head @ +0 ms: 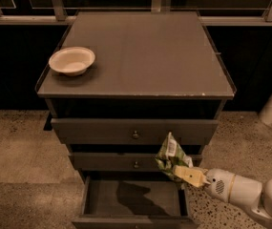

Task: Place green jalapeno chip bag into bottom drawer

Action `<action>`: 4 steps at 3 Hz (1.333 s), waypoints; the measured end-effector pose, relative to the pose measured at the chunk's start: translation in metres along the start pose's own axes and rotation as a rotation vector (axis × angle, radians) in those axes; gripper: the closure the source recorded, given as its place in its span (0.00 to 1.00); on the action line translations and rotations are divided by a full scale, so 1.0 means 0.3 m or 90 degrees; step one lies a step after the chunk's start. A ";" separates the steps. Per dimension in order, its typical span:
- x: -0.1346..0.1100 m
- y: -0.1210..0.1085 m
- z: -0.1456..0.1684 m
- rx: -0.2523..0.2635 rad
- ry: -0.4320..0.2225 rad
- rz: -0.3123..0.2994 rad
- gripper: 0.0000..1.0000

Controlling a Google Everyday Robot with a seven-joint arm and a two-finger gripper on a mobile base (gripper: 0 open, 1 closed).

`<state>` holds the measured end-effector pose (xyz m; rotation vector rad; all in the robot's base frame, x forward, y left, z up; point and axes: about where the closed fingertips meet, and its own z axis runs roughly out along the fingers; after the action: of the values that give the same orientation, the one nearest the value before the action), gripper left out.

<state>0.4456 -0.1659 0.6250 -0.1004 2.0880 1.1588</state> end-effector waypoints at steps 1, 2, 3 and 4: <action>-0.002 0.000 0.000 0.001 0.000 -0.001 1.00; 0.071 -0.077 0.033 0.025 -0.019 -0.001 1.00; 0.198 -0.222 0.095 0.048 -0.052 -0.026 1.00; 0.320 -0.342 0.164 0.060 -0.053 -0.048 1.00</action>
Offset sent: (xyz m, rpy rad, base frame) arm -0.0046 -0.0049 -0.1040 -0.0500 -0.0207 -0.1459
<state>0.4437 -0.1632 0.4762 -0.0839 2.0442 1.0013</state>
